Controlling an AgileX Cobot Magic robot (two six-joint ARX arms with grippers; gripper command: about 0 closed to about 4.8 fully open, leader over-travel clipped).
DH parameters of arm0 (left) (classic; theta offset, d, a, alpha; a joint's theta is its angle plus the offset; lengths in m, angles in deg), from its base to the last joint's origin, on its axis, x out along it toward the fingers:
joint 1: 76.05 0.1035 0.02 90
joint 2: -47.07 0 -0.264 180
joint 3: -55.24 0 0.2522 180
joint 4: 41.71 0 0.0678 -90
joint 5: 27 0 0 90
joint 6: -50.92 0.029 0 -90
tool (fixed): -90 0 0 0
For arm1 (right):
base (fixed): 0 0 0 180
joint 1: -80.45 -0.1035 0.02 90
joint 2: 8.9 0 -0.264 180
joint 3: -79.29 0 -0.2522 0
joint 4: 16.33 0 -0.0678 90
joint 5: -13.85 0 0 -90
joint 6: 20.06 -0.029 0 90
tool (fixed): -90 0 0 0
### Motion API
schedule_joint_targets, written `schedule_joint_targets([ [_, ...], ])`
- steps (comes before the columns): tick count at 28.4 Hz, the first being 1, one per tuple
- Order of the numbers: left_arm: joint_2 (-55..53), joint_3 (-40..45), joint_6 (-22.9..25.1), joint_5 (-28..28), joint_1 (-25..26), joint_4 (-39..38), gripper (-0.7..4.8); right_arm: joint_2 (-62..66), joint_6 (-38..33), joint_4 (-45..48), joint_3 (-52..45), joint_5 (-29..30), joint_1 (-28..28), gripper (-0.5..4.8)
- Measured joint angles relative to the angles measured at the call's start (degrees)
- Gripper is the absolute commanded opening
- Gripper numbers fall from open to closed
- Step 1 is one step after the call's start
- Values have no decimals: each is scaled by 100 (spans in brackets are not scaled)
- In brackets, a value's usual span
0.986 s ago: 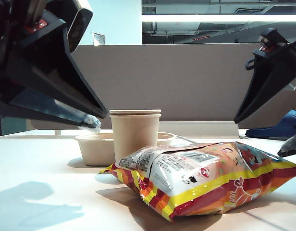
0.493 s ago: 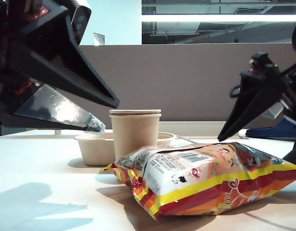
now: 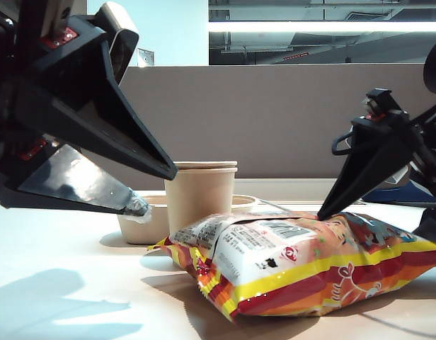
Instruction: Pick up a bag of chips and put them in the box.
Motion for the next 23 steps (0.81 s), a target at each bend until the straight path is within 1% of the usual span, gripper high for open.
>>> schedule_joint_targets([
  [3, -11, 0, 0, 0, 0, 74, 242, 0, 2, 0, 2, 0, 2, 317],
  [6, -11, 0, 0, 0, 0, 120, 242, 2, 2, -2, 0, 0, 2, 235],
  [8, -11, 0, 0, 2, 0, 162, 242, 2, 26, 7, 2, 20, 2, 204],
  [14, -11, 0, 0, 48, 0, 181, 242, 2, 31, -4, 7, 31, 2, 195],
  [15, -11, 0, 0, 68, 0, 181, 242, 2, 31, -11, 4, 31, 2, 182],
  [17, -11, 0, 0, 96, 0, 181, 242, 2, 39, -17, 7, 33, 2, 133],
  [20, -11, 0, 0, 105, 0, 181, 242, 2, 98, -48, 11, 85, 9, 103],
  [23, -11, 0, 0, 105, 0, 181, 242, 0, 144, -94, 24, 87, 11, 103],
])
